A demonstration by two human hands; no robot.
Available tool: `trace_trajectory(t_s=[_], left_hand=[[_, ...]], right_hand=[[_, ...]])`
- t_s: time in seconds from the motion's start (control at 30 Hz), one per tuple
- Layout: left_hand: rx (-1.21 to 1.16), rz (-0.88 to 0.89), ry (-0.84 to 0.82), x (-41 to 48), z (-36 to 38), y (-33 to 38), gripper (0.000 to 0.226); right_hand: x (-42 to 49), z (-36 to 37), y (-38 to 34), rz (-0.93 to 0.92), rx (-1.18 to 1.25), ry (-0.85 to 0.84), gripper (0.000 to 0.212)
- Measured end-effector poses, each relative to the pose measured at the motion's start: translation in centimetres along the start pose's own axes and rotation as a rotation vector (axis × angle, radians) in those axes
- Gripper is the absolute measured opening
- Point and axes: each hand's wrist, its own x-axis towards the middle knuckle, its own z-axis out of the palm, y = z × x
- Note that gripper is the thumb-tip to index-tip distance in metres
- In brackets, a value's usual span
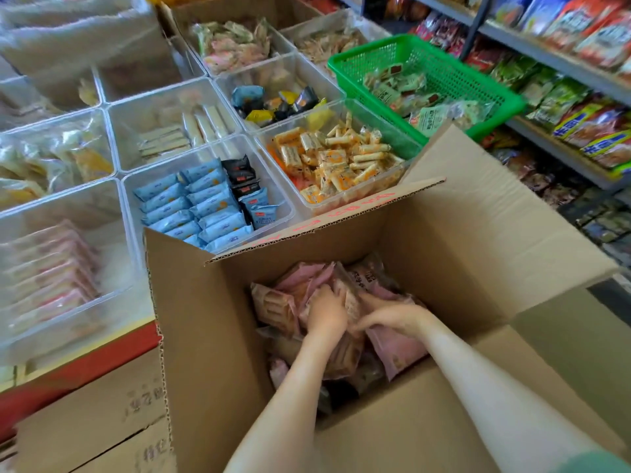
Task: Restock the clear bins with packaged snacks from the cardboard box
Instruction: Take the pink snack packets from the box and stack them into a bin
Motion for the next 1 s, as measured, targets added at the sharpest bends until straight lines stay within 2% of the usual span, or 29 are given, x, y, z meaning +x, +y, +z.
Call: trace_trajectory(t_s=[0.1, 0.17, 0.2, 0.27, 0.33, 0.47, 0.63, 0.73, 0.87, 1.0], left_hand=[[-0.092, 0.142, 0.084, -4.3, -2.9, 1.4, 0.041], [-0.143, 0.214, 0.191, -8.2, -4.8, 1.9, 0.041], [-0.151, 0.241, 0.243, -10.2, -5.7, 1.8, 0.036], [-0.200, 0.273, 0.329, -14.0, -7.5, 1.1, 0.017], [-0.313, 0.282, 0.388, -17.2, -9.5, -0.4, 0.008], [-0.573, 0.221, 0.452, -21.1, -12.8, -4.3, 0.011], [-0.725, 0.208, 0.543, -23.8, -15.9, -9.9, 0.014], [-0.746, 0.206, 0.639, -24.1, -18.3, -13.5, 0.015], [-0.748, 0.142, 0.699, -23.0, -22.6, -19.6, 0.021], [-0.718, 0.102, 0.747, -20.0, -27.8, -27.0, 0.021]], right_hand=[[-3.8, -0.1, -1.1, -0.049, 0.283, 0.197, 0.079], [-6.1, 0.8, -1.9, -0.093, 0.401, 0.381, 0.058], [-7.4, 1.7, -2.2, -0.130, 0.462, 0.450, 0.045], [-9.7, 3.7, -2.4, -0.231, 0.476, 0.550, 0.032], [-12.3, 6.0, -2.9, -0.389, 0.472, 0.539, 0.026], [-16.6, 10.4, -5.6, -0.604, 0.494, 0.490, 0.018], [-18.9, 16.0, -9.8, -0.704, 0.210, 0.577, 0.015], [-18.9, 19.5, -13.1, -0.770, 0.104, 0.622, 0.016], [-16.3, 24.7, -17.8, -0.870, 0.007, 0.532, 0.018], [-11.3, 30.5, -23.1, -0.872, -0.154, 0.472, 0.011]])
